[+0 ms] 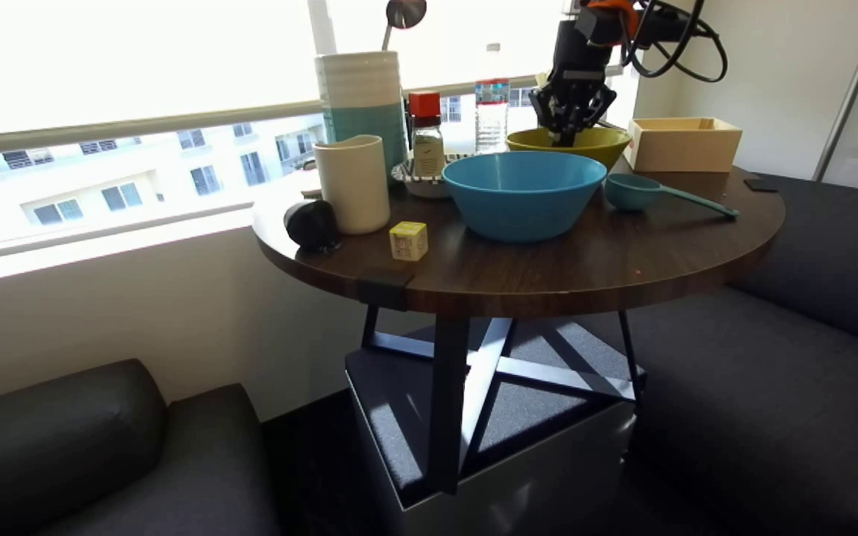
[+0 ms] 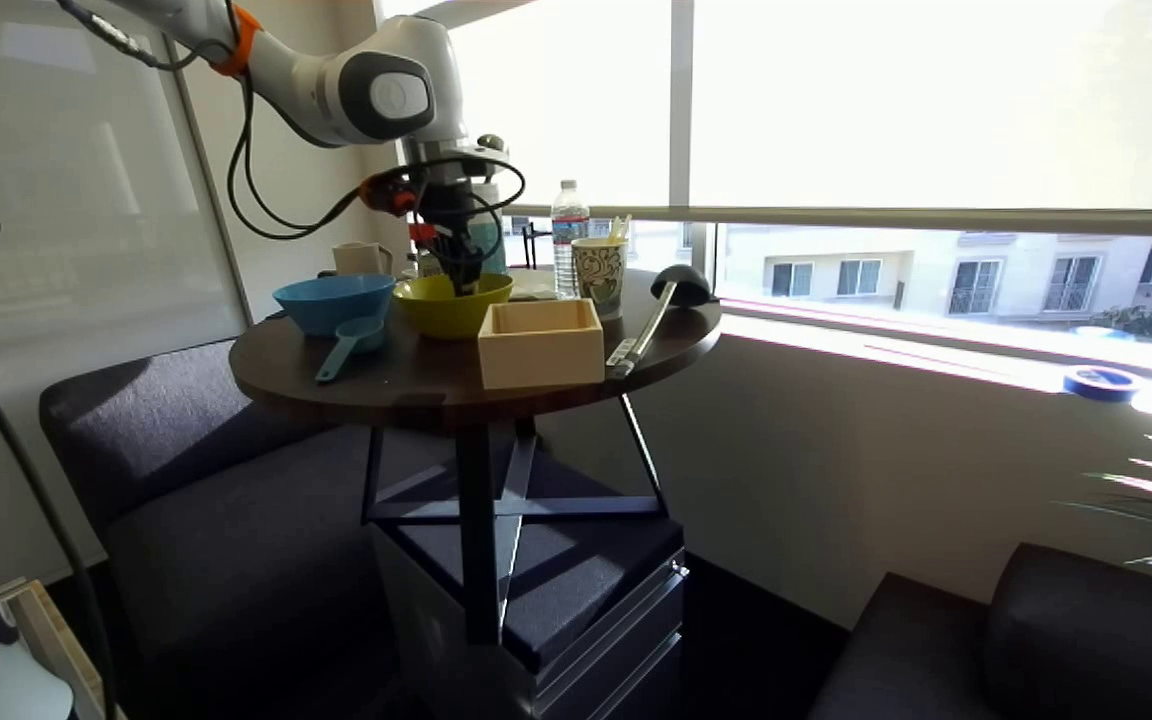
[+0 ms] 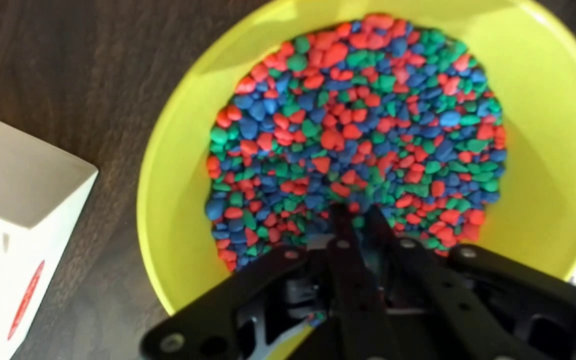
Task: Place some cereal from the yellow bowl in the blue measuring cup then put the cereal back in the yellow bowl using the spoon
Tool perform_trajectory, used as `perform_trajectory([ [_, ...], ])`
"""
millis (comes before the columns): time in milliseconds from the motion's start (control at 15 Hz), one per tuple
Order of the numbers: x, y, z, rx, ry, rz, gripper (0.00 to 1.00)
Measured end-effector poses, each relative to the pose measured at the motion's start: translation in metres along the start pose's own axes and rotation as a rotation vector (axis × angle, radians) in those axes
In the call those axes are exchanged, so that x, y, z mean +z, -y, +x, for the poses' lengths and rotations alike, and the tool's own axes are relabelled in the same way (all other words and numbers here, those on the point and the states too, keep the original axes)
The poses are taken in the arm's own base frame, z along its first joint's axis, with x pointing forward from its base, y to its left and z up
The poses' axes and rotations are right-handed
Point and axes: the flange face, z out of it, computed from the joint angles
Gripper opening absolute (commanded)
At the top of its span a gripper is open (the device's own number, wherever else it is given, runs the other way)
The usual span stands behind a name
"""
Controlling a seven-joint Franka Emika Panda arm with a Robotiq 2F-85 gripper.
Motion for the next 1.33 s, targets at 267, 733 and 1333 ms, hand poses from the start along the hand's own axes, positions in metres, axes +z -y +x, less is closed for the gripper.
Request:
perform_trajectory([
  [267,-0.018,-0.001,-0.005,0.003,0.0,0.007,0.01],
  [733,-0.071,-0.001,-0.033,-0.007,0.026,0.005,0.01],
  [1333,-0.067,0.006,-0.09,-0.095,0.093,-0.01,0.01],
])
